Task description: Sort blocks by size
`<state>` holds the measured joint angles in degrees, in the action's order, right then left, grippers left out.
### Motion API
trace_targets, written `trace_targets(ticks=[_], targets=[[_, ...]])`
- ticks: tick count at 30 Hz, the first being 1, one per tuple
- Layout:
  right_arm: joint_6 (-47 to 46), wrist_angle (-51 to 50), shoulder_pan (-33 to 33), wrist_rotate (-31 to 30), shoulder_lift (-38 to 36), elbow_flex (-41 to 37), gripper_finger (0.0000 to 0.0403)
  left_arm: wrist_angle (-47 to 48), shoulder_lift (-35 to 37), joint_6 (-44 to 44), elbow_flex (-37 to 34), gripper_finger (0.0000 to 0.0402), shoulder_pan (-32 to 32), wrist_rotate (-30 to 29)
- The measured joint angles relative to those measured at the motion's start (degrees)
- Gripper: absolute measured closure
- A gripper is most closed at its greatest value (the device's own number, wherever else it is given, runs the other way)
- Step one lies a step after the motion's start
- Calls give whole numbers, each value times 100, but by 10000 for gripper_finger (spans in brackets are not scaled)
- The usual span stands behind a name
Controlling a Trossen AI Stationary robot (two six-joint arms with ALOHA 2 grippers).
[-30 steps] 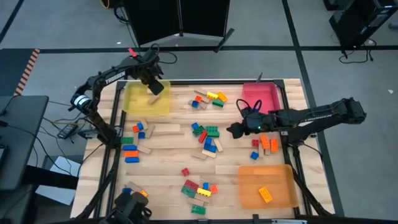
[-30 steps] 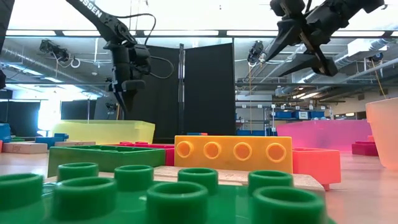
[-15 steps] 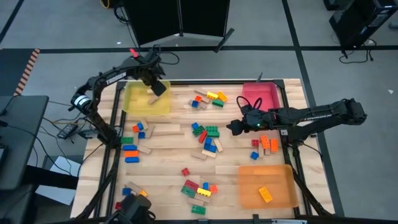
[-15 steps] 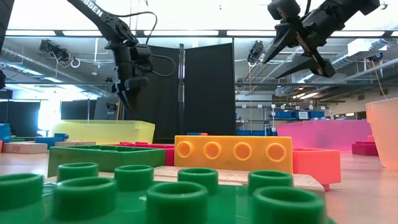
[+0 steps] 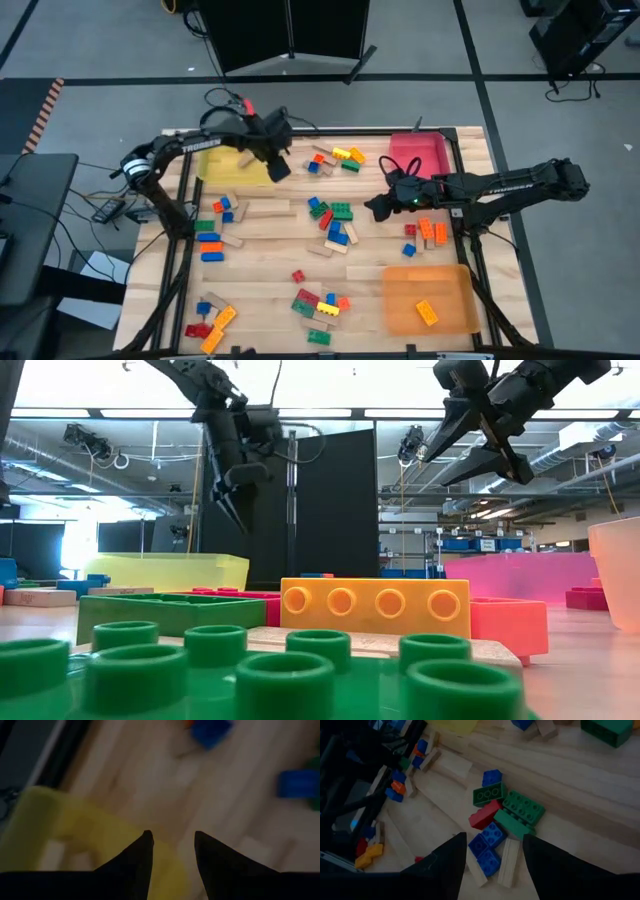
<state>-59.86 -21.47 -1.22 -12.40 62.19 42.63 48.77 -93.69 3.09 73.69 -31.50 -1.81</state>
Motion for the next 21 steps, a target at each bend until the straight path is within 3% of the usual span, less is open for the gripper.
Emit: trace_targets(ticks=[12,21], targets=[[728,-4,-4,396,0,0,194,-589,2,-1556,0,250,1462,-25],[1123,-16,-61,503,0,2,194,-1959,-70,-1693,0,250,2240,-23]])
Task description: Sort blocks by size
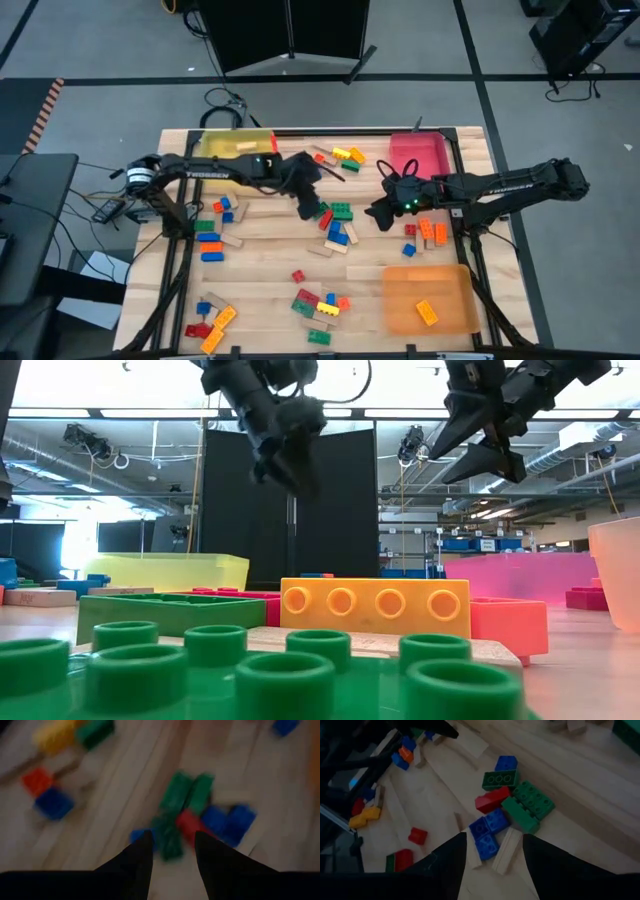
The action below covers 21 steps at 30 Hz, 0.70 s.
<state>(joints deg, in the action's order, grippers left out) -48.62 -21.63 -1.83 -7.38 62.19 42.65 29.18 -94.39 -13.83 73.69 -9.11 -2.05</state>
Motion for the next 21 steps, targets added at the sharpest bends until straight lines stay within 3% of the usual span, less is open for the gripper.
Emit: trace_targets(ticks=[9,15,21], targets=[[129,-220,-166,24,2,2,194,-1409,-15,-573,2,249,212,-2],[129,-345,-257,37,2,4,194,-1366,-15,-1090,2,235,168,-4],[129,-547,-299,37,2,4,194,-1307,-15,-1199,2,186,162,-42]])
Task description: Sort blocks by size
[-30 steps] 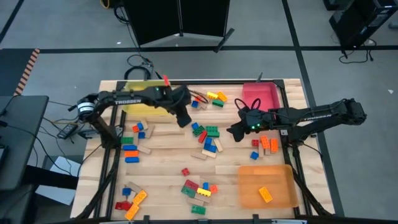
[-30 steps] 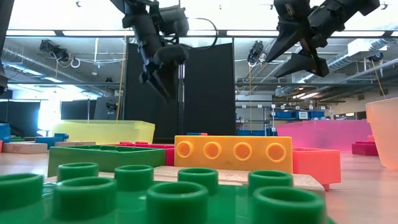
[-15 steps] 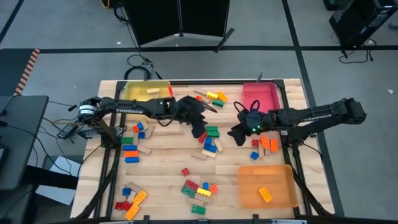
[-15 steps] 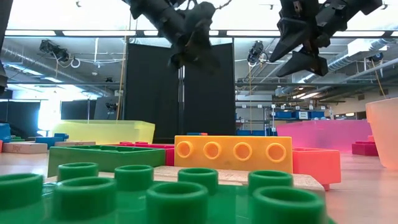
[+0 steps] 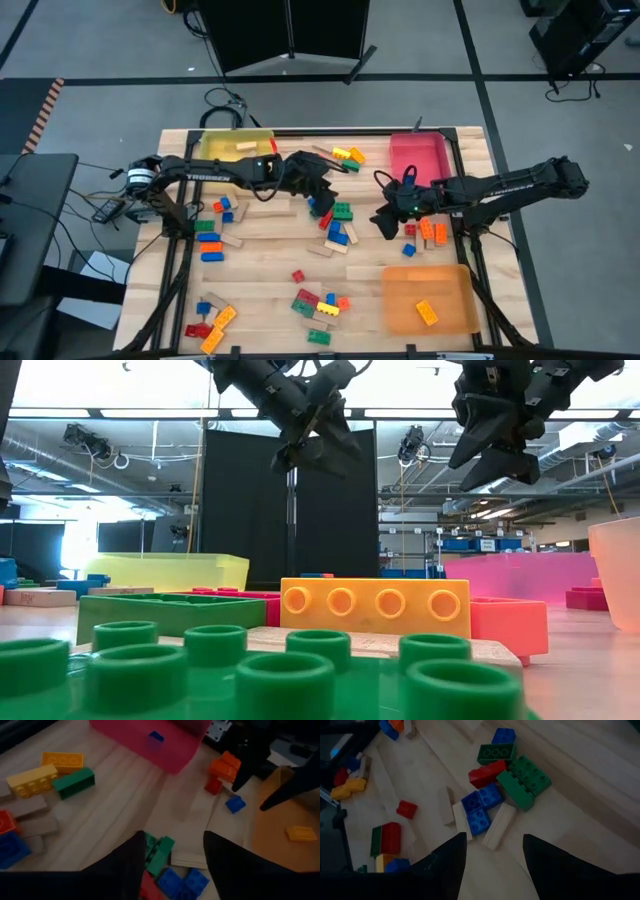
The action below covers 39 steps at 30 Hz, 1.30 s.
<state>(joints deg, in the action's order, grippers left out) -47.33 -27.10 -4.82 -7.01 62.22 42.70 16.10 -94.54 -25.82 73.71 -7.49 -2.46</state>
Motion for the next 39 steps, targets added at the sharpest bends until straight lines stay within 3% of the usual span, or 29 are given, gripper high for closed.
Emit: trace_targets(ticks=[8,14,20,29,39], targets=[[0,-29,0,0,0,0,194,57,0,-11,0,163,21,-120],[0,-29,0,-2,0,0,194,569,0,-91,0,163,368,-953],[100,-23,0,-2,0,0,194,643,-135,-1066,0,163,642,-1711],[107,1,0,-6,0,0,194,577,-697,-1344,0,163,803,-1331],[107,-11,0,32,0,0,194,677,-1356,-2564,-2,163,856,-798]])
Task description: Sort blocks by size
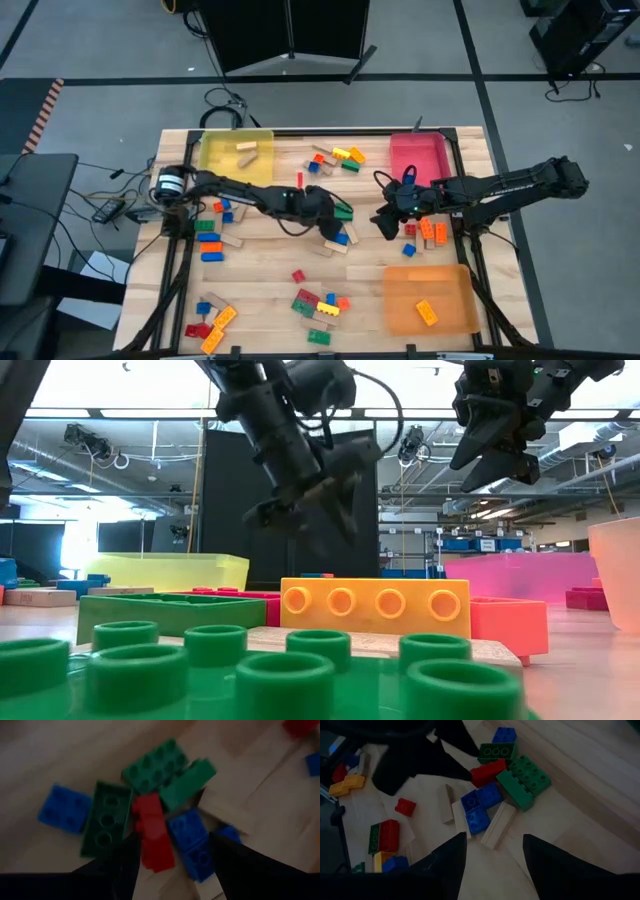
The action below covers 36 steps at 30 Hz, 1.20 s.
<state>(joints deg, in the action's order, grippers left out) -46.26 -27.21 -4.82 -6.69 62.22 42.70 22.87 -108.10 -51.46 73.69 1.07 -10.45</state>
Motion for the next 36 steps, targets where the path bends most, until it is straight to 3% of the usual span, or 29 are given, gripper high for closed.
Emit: trace_targets(ticks=[7,23,27,34,36], targets=[[0,-1,0,25,0,0,194,333,-247,-326,0,163,12,178],[149,-23,0,36,0,-2,194,-25,-655,-318,13,167,3,-27],[149,-31,0,37,0,-2,194,-20,-661,-301,13,199,-28,-114],[203,-33,0,38,0,-2,194,-5,-650,-320,2,302,-47,-167],[326,-32,0,38,0,-2,194,-29,-607,-302,-4,308,-28,-170]])
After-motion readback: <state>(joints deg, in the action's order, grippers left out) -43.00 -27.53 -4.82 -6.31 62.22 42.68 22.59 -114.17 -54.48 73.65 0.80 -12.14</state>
